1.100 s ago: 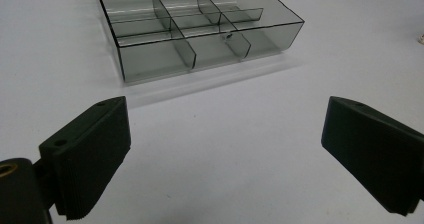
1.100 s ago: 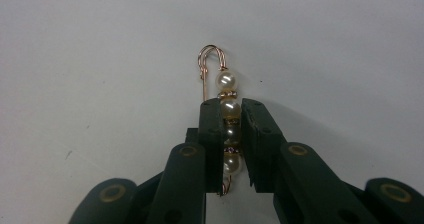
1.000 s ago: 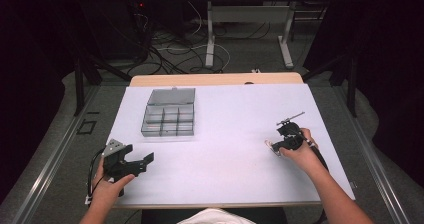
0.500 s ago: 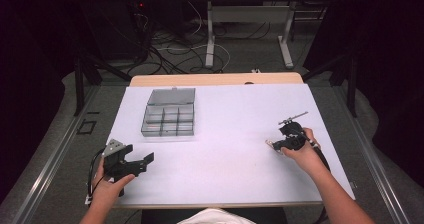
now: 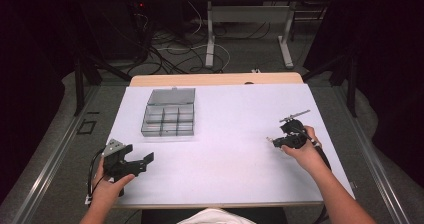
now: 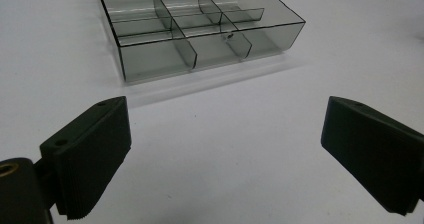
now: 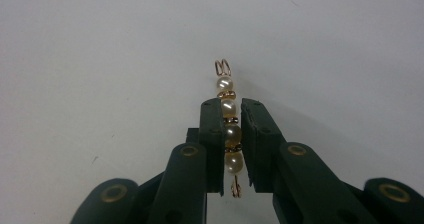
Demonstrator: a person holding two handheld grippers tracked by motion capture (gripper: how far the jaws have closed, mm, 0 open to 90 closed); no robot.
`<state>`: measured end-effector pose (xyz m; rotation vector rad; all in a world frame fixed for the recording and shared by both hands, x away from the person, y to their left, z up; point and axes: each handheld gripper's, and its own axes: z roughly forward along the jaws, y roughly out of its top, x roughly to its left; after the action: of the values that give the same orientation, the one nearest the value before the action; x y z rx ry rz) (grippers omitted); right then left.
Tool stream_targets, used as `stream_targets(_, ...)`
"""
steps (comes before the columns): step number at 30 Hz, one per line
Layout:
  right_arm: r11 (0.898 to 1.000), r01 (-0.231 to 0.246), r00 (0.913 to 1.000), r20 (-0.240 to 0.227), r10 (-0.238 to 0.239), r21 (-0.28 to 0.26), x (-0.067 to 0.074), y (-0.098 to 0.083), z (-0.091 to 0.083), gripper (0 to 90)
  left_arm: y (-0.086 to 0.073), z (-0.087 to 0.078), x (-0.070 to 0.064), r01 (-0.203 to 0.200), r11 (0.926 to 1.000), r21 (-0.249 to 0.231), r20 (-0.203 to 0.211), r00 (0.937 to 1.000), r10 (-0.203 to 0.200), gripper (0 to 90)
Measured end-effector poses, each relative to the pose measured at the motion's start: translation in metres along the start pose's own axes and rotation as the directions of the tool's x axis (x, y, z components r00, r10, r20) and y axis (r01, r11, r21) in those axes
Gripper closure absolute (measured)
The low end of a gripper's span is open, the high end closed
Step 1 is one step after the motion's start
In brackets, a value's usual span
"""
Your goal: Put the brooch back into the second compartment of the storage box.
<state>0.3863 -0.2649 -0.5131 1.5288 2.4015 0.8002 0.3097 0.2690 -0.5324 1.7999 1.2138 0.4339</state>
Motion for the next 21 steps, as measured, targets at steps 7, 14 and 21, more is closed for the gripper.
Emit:
stream_targets(7,1.0,-0.004,1.0,0.006,0.004,-0.024,0.002,0.002,0.0,80.8,0.0,0.0,0.0,-0.001,1.0,0.001,0.0,1.0,0.001,5.9)
stream_targets(14,0.999,0.004,1.0,0.005,-0.004,-0.043,0.005,0.007,-0.001,80.9,0.0,0.0,0.0,-0.003,1.0,-0.001,-0.001,1.0,0.003,5.9)
stream_targets(21,0.998,0.02,0.9998,-0.004,-0.021,-0.065,0.011,0.012,0.0,80.9,0.0,0.0,0.0,-0.003,1.0,-0.002,-0.001,1.0,0.003,5.9)
